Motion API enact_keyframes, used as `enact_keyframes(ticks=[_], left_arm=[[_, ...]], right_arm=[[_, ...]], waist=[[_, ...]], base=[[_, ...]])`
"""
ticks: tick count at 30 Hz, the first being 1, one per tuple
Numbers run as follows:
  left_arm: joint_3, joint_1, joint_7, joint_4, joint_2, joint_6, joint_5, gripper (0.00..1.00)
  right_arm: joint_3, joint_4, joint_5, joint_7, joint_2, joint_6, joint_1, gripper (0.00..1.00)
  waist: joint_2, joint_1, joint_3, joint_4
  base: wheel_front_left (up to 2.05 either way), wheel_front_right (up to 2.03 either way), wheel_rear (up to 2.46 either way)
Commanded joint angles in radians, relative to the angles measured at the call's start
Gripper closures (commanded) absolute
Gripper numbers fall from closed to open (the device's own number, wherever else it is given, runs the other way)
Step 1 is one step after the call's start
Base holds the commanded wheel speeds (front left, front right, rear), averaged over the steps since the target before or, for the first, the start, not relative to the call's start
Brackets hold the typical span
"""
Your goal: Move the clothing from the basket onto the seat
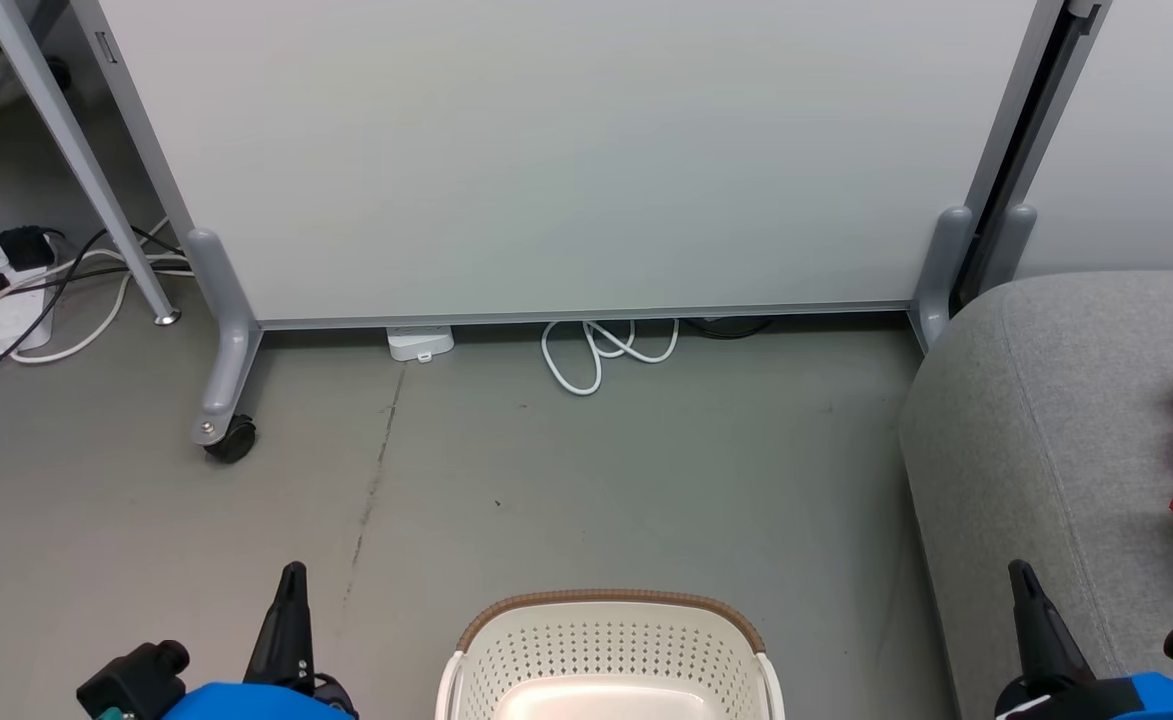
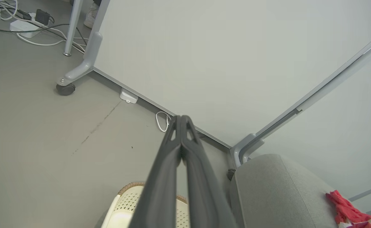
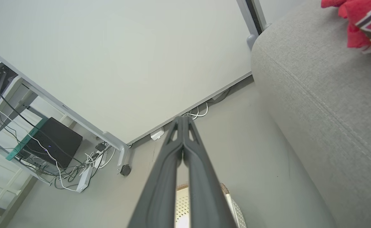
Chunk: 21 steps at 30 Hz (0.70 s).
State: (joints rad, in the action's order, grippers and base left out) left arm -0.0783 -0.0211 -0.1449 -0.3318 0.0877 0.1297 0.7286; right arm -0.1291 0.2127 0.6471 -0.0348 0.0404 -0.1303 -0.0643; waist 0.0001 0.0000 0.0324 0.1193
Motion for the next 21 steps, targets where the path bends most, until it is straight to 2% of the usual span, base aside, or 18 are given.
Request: enact_keyframes(ticks=[1, 21], left_arm=[[0.009, 0.034, 0.007, 0.018, 0.001, 0.000, 0.033, 1.00], [0.056, 0.065, 0.074, 0.041, -0.005, 0.001, 0.283, 1.00]], right_arm=[[0.001, -0.009, 0.036, 0.007, 0.007, 0.000, 0.028, 1.00], [0.005, 0.002, 0.304, 0.048, 0.009, 0.000, 0.073, 1.00]], waist=[[-0.0001, 0.0000, -0.001, -0.002], [-0.0001, 0.0000, -0.008, -0.026]], base=[[0.00, 0.00, 0.00], [0.00, 0.00, 0.00]])
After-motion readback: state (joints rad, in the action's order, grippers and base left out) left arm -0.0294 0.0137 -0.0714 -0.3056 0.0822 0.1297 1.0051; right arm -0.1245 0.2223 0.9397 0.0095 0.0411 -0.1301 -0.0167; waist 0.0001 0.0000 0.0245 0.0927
